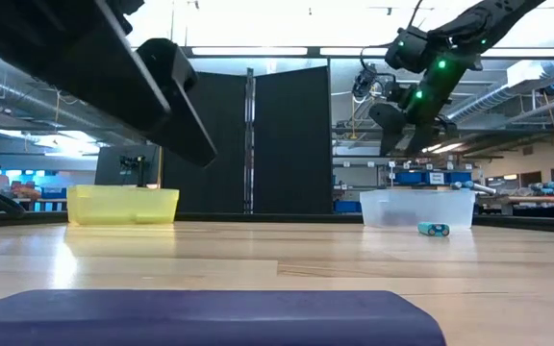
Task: Sort blocks
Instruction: Put the purple block into the white transparent bin
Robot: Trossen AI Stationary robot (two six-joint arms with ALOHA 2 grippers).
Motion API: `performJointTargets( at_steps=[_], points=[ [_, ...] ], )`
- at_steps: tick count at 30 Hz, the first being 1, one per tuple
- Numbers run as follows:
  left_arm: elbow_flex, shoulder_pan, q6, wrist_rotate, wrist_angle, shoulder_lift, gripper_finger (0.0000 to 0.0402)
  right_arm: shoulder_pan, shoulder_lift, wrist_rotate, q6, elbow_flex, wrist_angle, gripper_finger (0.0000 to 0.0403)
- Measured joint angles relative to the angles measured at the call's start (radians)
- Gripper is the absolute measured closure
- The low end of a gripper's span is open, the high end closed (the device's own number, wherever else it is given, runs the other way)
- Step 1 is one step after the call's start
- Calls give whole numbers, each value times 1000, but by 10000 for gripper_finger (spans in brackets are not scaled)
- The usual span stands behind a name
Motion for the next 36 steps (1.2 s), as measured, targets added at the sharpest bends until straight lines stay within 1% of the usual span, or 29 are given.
performJointTargets(
  at_steps=[2, 5, 9, 12, 17, 21, 24, 29, 32, 34, 36],
  points=[
    [0, -1, 0, 26, 1, 0, 106, 15, -13, 2, -15, -2, 33, 67],
    [0, -7, 0, 69, 11, 2, 106, 70, -53, -7, -47, -2, 127, 67],
    [0, -16, 1, 152, 75, 46, 106, 173, -152, -4, -114, -1, 268, 84],
    [0, -23, -2, 173, 137, 100, 106, 243, -236, 26, -137, -1, 322, 102],
    [40, -35, -14, 171, 161, 168, 106, 315, -358, 36, -141, -1, 303, 127],
    [86, -42, -13, 162, 180, 214, 106, 365, -421, 71, -140, -1, 270, 141],
    [119, -43, -15, 153, 171, 251, 106, 401, -450, 102, -140, -1, 261, 148],
    [144, -43, -34, 128, 166, 293, 108, 459, -471, 105, -138, -1, 251, 155],
    [145, -40, -45, 119, 142, 296, 132, 497, -473, 105, -138, -1, 262, 158],
    [147, -36, -49, 108, 119, 296, 166, 524, -474, 105, -140, -1, 271, 159],
    [146, -27, -54, 105, 109, 296, 212, 551, -475, 105, -145, 0, 278, 161]
  ],
)
